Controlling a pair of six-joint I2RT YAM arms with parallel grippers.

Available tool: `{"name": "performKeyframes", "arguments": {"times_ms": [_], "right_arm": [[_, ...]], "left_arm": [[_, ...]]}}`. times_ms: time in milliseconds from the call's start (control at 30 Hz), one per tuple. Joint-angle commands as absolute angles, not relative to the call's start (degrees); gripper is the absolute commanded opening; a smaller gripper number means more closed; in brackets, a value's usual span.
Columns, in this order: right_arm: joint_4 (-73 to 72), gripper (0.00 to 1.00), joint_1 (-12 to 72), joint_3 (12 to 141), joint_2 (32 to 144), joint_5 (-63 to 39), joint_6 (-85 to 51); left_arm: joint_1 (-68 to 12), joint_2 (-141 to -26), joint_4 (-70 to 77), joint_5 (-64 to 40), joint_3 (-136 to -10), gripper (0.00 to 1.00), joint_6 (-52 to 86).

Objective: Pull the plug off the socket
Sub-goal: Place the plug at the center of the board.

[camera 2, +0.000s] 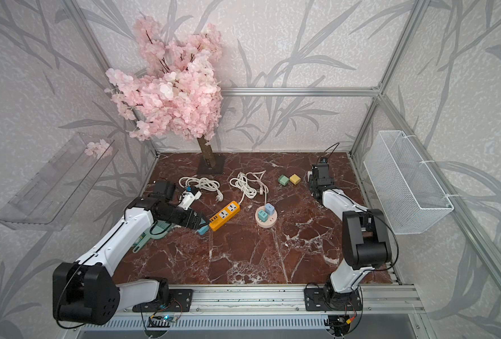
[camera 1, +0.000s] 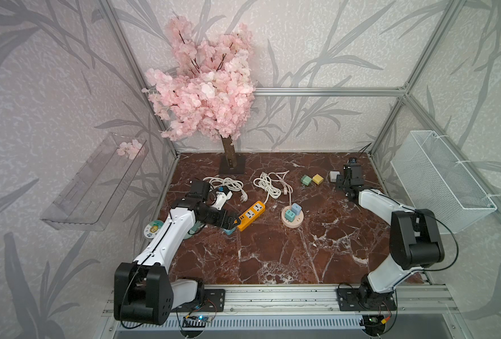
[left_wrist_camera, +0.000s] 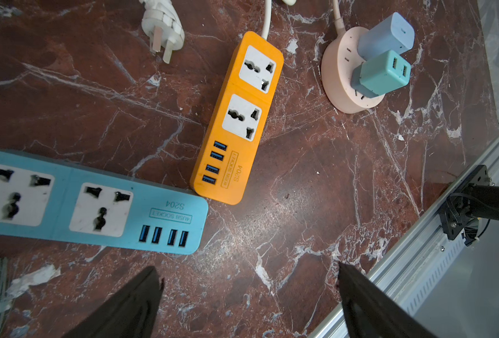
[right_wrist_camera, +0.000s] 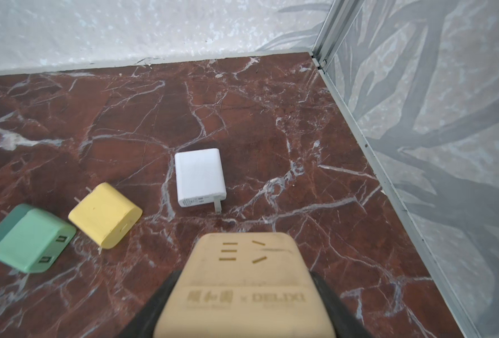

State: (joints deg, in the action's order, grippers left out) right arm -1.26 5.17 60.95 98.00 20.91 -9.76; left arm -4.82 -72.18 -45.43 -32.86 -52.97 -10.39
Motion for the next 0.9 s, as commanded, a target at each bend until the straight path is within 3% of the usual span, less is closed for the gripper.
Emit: {"name": "performKeyframes", "arguments": {"times_ms": [0, 533, 867], "right_arm": [[-3.87, 0.0, 4.94, 65.14, 101.69, 24.39, -10.31], [-15.5, 0.01, 2.25, 67.26, 110.75, 29.59, -11.8], [-14.21, 0.14, 0.09, 69.76, 114.71, 31.29, -16.98]], "left_arm": [[-4.58, -72.33, -45.18, -32.6, -52.72, 0.96, -10.37], [-4.5, -72.34, -45.3, -33.13, -52.67, 0.96, -10.28], [-4.55, -72.14, -45.35, -33.31, -52.8, 0.96, -10.2]]}}
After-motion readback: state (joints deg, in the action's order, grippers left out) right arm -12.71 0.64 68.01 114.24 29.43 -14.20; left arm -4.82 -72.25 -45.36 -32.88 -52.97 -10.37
